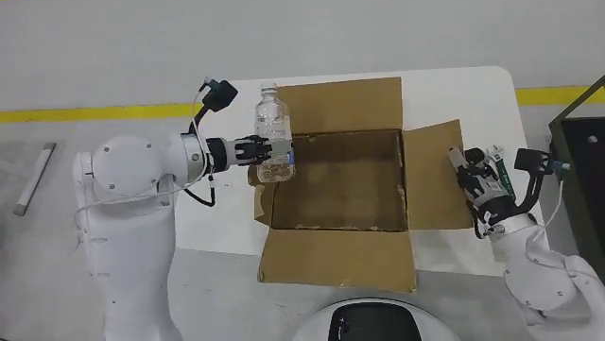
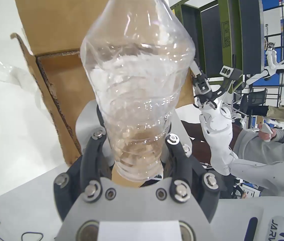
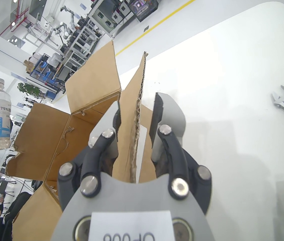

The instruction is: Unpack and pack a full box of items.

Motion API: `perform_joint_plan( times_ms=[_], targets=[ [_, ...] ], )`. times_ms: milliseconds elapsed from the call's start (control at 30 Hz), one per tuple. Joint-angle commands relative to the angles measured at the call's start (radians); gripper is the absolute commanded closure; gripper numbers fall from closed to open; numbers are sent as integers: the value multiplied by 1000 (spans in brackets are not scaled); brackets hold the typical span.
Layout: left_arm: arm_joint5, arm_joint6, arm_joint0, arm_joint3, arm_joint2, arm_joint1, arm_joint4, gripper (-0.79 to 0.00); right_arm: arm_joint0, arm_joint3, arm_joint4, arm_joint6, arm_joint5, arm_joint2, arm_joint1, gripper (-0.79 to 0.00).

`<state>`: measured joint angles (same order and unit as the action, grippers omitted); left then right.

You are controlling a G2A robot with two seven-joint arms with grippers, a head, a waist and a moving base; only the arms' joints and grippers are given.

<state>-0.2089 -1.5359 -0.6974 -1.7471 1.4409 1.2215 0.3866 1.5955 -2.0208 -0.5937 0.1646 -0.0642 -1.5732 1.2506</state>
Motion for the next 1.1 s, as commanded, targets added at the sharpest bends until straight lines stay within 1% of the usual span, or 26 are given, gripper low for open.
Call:
perform_joint_plan(
  times_ms=[0,133,267,500,600,700,833,967,1067],
  targets=[
    [-8,0,-4,8,-15,-12,7,0,0,-9,-20,-4,4,-16,-2,-785],
    [-16,0,-11,42,-22,-34,82,0,-2,-32,-39,-13,14,-57,-5,-785],
    [-38,0,-1,78,-15,-50,135,0,-6,-42,-91,-12,26,-90,-9,-785],
    [-44,0,-4,95,-22,-66,135,0,-10,-44,-113,-3,32,-119,-11,-785],
    [-75,0,2,106,-33,-65,74,0,-7,-48,-162,17,37,-128,-15,-785],
    [-77,2,21,94,-64,-62,-18,0,-7,-44,-176,13,32,-138,-15,-785],
    [-85,9,44,88,-137,-56,-97,0,-8,-39,-185,11,21,-161,-16,-785],
    [-105,29,61,104,-224,-53,-107,0,-4,-37,-189,11,11,-186,-17,-785],
    [-117,42,71,117,-271,-53,-122,0,3,-38,-190,10,11,-202,-17,-785]
  ],
)
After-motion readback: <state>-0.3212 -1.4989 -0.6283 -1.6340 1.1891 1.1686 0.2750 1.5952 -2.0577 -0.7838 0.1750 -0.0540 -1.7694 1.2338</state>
